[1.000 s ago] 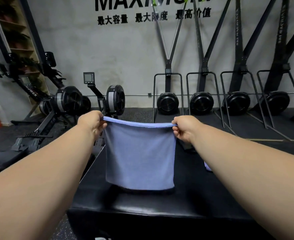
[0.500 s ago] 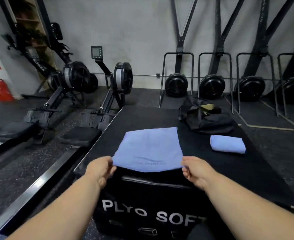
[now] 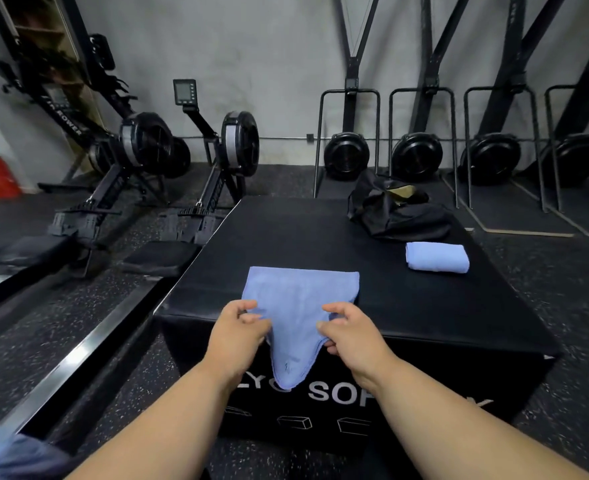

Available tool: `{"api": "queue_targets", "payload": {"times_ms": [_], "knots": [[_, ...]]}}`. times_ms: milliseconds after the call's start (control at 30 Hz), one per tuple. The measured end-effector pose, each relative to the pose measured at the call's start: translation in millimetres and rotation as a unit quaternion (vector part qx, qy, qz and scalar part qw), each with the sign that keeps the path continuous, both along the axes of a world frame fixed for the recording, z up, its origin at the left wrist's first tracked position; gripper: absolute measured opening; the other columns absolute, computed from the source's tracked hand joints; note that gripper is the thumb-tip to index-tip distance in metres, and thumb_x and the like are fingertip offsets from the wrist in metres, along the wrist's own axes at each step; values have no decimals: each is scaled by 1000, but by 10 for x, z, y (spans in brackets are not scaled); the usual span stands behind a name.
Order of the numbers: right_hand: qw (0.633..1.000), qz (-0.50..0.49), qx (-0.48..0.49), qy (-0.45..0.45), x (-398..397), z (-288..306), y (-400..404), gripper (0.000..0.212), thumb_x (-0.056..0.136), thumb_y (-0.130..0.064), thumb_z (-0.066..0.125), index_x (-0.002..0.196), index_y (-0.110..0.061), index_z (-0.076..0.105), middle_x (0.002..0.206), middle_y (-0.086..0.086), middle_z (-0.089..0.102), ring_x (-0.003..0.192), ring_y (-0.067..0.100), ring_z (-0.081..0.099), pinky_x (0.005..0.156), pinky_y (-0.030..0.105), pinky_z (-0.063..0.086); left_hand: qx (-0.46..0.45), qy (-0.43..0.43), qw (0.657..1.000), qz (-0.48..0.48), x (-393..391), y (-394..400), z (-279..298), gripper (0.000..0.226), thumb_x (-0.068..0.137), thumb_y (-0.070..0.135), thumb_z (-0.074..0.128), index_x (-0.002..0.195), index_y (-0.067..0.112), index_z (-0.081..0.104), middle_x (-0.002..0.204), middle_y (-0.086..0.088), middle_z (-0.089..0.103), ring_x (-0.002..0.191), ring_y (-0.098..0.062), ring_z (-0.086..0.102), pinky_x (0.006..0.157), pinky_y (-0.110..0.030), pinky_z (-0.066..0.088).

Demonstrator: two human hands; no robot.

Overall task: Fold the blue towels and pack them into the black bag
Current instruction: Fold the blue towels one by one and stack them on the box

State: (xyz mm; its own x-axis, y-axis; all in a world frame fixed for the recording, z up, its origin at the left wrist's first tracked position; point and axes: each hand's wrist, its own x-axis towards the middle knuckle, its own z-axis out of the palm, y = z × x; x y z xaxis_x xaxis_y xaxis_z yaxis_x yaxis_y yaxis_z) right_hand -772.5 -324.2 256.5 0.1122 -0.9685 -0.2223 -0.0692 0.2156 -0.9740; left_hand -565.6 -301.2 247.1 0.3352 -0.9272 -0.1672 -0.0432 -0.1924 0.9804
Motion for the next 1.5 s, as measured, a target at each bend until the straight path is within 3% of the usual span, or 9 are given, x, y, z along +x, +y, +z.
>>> {"api": "queue_targets", "payload": {"times_ms": [100,367,600,767,933,1133,1333,1433,1500], "knots": [[999,29,-12,-10,107,52,69,31,95,-12,71,123,-23,63,88,-2,66,72,8,63,70,23,53,-16,13,999,-46,-151,76,59,54,71,17,76,122,25,60,101,-8,78,98,-26,77,102,-51,57],[992,62,7,-107,165,127,140,31,99,-10,69,129,-17,62,92,8,69,80,18,66,86,34,59,-63,12,994,-92,-262,243,217,43,90,5,76,123,28,60,83,6,71,85,-5,70,89,-23,48],[983,59,43,-166,194,150,146,30,100,-6,66,128,-13,62,83,5,72,72,16,68,78,31,59,-91,-23,989,-114,-224,321,260,46,85,2,74,121,29,62,89,1,71,76,-10,62,84,-27,52],[983,67,46,-164,208,184,170,29,100,-7,66,127,-13,62,83,7,74,74,17,70,80,32,59,-117,-34,987,-103,-170,336,319,48,77,17,77,121,31,63,92,-1,73,80,-11,65,83,-27,55],[983,75,45,-160,182,259,199,24,104,-18,59,126,-11,66,84,8,70,74,22,69,81,37,58,-123,-38,985,-117,-188,365,304,46,78,18,80,118,35,64,91,0,71,80,-11,64,84,-30,55],[973,103,78,-191,86,361,228,38,104,-32,42,132,-19,66,108,25,77,94,35,75,97,48,58,-139,-75,981,-117,-193,406,318,62,75,10,93,123,32,61,89,7,66,79,-6,64,79,-25,57],[980,124,51,-147,60,281,199,36,108,-30,39,133,-27,66,116,12,78,107,27,74,99,40,56,-139,-53,986,-80,-7,350,259,51,88,4,80,125,32,61,90,2,68,76,-8,62,80,-28,52],[994,98,-25,37,-42,33,96,42,99,-11,54,137,-28,61,121,-2,64,93,12,67,80,16,53,-133,-27,988,-70,140,362,263,52,88,4,80,127,32,60,89,0,69,75,-9,60,81,-29,50],[973,106,-86,185,-157,-140,41,59,91,-6,56,144,-31,53,137,-4,47,101,3,62,79,5,45,-137,-15,988,-75,218,388,281,53,90,1,78,129,29,58,87,0,68,72,-9,57,81,-27,49]]}}
